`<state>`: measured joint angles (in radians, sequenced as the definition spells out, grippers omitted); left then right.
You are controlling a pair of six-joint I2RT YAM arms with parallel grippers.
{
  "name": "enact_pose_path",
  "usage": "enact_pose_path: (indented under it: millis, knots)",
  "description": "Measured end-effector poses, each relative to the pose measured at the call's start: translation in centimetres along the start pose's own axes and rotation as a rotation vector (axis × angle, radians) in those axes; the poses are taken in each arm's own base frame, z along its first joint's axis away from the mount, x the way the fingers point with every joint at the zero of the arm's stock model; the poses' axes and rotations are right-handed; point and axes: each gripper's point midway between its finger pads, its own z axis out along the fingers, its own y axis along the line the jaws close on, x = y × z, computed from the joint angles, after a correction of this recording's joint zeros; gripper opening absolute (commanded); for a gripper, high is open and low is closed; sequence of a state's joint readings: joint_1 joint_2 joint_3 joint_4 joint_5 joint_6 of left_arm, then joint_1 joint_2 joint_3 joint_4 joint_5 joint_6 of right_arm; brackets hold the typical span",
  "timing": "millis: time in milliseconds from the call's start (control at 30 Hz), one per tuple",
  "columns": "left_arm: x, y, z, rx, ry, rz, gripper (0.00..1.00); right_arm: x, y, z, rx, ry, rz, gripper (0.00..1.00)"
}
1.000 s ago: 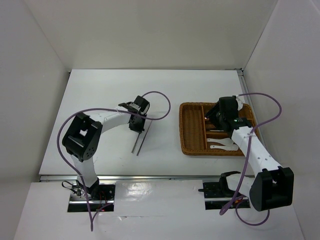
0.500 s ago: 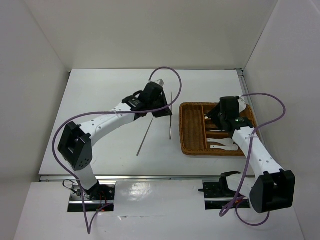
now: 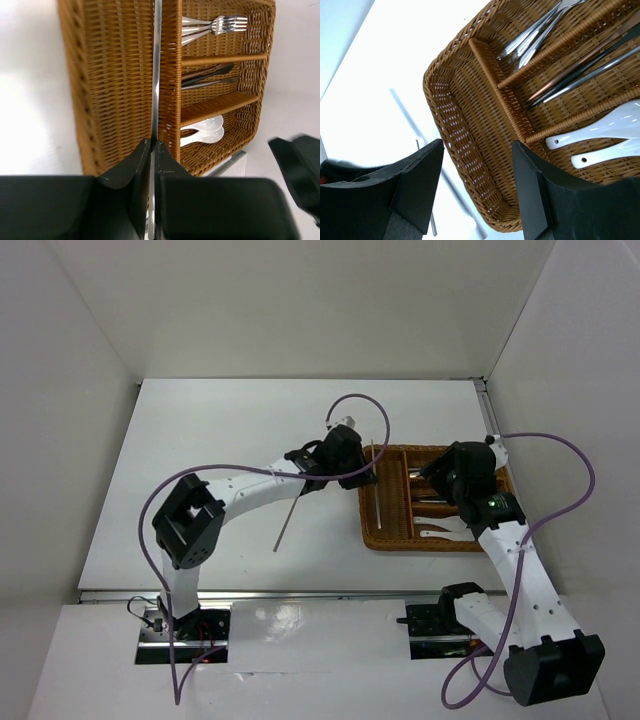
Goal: Sort the eating utensils into containers
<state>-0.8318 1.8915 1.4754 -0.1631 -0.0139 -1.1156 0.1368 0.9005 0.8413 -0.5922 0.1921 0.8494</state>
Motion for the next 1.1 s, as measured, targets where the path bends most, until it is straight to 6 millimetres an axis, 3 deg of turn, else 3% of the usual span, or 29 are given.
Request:
enact_pose_path:
  millis: [233,367,400,433,667,800,900,1100]
  knots:
    - [1.4,0.6,3.3,-0.027,0.015,0.001,0.22,0.9,0.5,-0.2,-0.037,0.046,-0.025,0.65]
    - [1.3,1.0,4.7,-0.056,0.014,0.003,0.36,1.3,0.5,0.0,-0.041,0.068,-0.04,0.65]
    - [1.3,0.9,4.9,-0.058,0.013,0.005,0.46,1.3,0.5,0.0,-0.043,0.069,-0.043,0.65]
    - [1.2,1.0,5.1,-0.061,0.017,0.014,0.5,1.3,0.5,0.0,-0.045,0.069,-0.047,0.65]
    - [0.3,-1.6,4.8,-0.029,0.039,0.088,0.56,1.3,0.6,0.0,-0.051,0.068,-0.063,0.66]
    - [-0.1,-2.0,3.2,0.002,0.065,0.143,0.56,1.3,0.6,0.0,-0.053,0.069,-0.071,0.66]
    - [-1.3,-0.5,-0.2,0.005,0.063,0.175,0.57,1.3,0.6,0.0,-0.054,0.069,-0.082,0.69]
    - [-6.2,6.5,-8.8,-0.054,-0.047,0.301,0.57,1.2,0.9,-0.1,-0.076,0.067,-0.111,0.72]
